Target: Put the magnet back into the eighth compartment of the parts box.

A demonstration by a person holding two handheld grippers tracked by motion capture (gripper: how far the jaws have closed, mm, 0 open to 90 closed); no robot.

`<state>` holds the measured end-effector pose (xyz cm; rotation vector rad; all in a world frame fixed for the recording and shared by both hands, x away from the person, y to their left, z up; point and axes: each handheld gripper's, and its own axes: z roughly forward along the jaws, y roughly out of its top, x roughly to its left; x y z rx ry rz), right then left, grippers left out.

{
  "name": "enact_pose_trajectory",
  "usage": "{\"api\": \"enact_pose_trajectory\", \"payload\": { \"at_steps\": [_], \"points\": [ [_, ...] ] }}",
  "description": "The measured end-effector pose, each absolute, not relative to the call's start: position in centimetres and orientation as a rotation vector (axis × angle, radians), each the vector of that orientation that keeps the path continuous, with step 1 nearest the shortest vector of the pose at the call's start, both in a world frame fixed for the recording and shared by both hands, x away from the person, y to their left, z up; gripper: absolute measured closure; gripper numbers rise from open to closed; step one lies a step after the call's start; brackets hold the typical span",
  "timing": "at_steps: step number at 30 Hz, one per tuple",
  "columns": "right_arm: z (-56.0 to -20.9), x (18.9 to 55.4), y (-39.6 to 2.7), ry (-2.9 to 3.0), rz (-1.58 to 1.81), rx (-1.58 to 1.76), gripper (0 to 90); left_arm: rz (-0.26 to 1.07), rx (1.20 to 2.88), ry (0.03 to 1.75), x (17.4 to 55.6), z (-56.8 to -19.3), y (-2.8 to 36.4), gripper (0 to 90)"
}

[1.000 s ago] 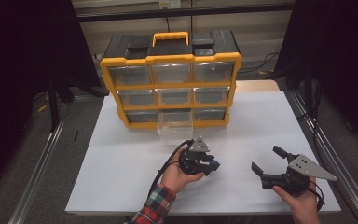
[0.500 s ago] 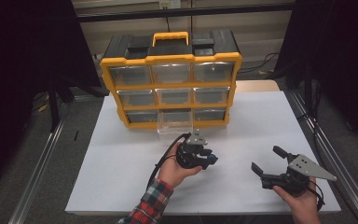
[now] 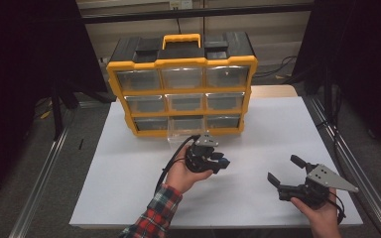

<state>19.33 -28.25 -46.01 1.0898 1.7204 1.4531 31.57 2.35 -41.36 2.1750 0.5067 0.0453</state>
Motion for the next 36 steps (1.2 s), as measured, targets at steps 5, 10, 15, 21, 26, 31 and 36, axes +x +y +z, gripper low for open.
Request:
{"api": "enact_pose_trajectory", "payload": {
  "at_steps": [5,10,15,21,26,31,36],
  "points": [
    [-46.0,19.4,-28.3,1.714,1.456,1.094,1.2,0.051,2.174,0.514,31.9,-40.7,2.5,62.7],
    [-46.0,19.3,-28.3,1.713,1.455,1.095,1.0,0.055,2.175,0.518,32.2,-40.2,2.6,62.7],
    [-46.0,19.3,-28.3,1.714,1.459,1.094,1.0,0.067,2.181,0.531,32.3,-39.7,2.8,62.7],
    [-46.0,19.3,-28.2,1.717,1.456,1.094,1.0,0.066,2.17,0.539,32.6,-39.3,2.9,62.7],
    [-46.0,19.3,-28.3,1.713,1.457,1.093,1.0,0.071,2.176,0.541,32.8,-38.9,2.9,62.7],
    [-46.0,19.3,-28.3,1.712,1.46,1.09,1.0,0.078,2.17,0.548,33.1,-38.4,3.0,62.7],
    [-46.0,19.3,-28.3,1.717,1.46,1.089,1.0,0.085,2.172,0.553,33.5,-37.8,3.3,62.7]
  ]
}}
